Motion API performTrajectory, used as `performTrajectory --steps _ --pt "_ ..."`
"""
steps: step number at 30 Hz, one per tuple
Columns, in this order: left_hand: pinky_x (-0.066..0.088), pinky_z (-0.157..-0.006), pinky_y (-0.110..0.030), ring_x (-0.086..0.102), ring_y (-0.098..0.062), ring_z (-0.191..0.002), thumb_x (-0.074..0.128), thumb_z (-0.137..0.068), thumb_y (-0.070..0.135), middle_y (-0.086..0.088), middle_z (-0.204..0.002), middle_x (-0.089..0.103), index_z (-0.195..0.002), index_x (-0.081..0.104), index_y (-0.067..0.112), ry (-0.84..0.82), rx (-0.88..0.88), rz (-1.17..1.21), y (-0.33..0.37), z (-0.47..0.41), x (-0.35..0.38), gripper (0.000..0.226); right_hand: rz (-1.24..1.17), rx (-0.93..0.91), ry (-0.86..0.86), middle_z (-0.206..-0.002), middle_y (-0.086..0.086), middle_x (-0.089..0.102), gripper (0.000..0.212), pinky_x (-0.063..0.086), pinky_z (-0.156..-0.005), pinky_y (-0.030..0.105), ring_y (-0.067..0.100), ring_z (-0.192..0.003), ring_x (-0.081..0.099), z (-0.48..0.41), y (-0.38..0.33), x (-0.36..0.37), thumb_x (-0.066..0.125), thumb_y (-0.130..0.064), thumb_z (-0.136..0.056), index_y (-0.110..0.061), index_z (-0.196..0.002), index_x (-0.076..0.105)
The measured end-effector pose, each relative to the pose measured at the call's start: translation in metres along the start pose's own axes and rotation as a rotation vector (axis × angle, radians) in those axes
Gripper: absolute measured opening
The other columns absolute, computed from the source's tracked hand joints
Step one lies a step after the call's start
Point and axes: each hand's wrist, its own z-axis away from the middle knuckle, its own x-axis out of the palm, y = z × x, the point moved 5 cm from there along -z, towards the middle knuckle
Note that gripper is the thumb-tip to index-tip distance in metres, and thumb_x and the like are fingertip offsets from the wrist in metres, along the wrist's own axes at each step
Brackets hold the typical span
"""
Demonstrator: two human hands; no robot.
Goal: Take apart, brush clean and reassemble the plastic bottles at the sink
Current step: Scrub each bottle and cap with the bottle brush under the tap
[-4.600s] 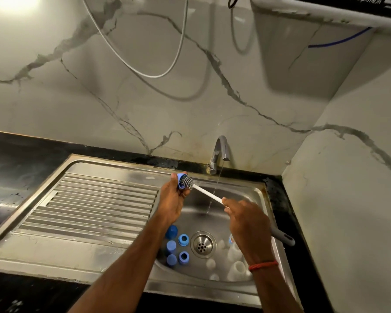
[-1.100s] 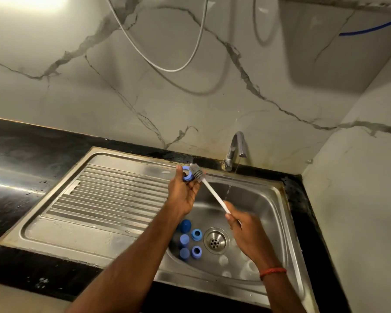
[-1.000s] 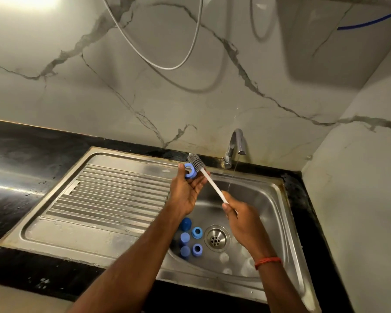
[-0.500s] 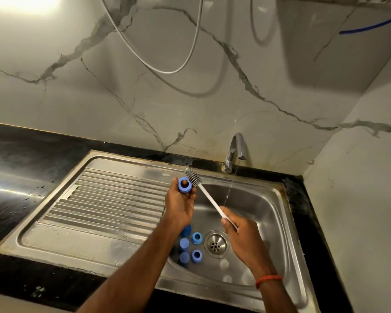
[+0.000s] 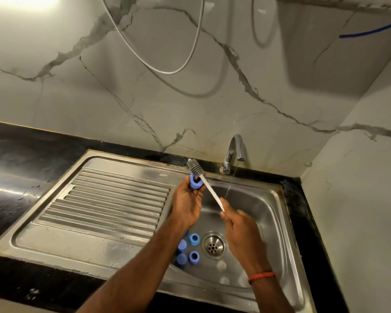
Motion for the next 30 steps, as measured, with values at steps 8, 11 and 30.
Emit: performTrajectory --steps 8,11,30 --pt "0.058 -0.091 -0.030 0.070 -0.025 -0.106 0.049 -0.105 0.017 -0.021 -0.122 0.070 -0.126 0.062 -0.003 0.000 0.047 0.033 0.016 -0.008 -0.007 0.032 0.031 0.005 -0.026 -0.077 -0.003 0.056 0.044 0.050 -0.059 0.026 0.009 -0.065 0.054 0.007 0.009 -0.008 0.051 -0.026 -0.102 -0.039 -0.144 0.047" --pt "0.059 -0.090 -0.033 0.070 -0.029 -0.105 0.047 -0.105 0.017 -0.022 -0.118 0.070 -0.124 0.062 -0.004 -0.022 0.043 0.027 0.010 -0.008 -0.001 0.032 0.047 -0.002 -0.017 -0.080 0.001 0.054 0.046 0.051 -0.059 0.030 0.013 -0.067 0.055 -0.002 -0.006 0.003 0.048 -0.026 -0.103 -0.037 -0.148 0.041" --pt "0.063 -0.078 -0.032 0.072 -0.027 -0.100 0.076 -0.079 0.012 -0.018 -0.113 0.071 -0.108 0.066 0.006 0.046 0.138 -0.026 0.033 -0.001 -0.008 0.032 -0.173 0.037 0.012 -0.063 -0.001 0.053 0.039 0.045 -0.051 0.025 0.008 -0.054 0.049 0.007 0.024 -0.011 0.056 -0.017 -0.100 -0.031 -0.136 0.059"
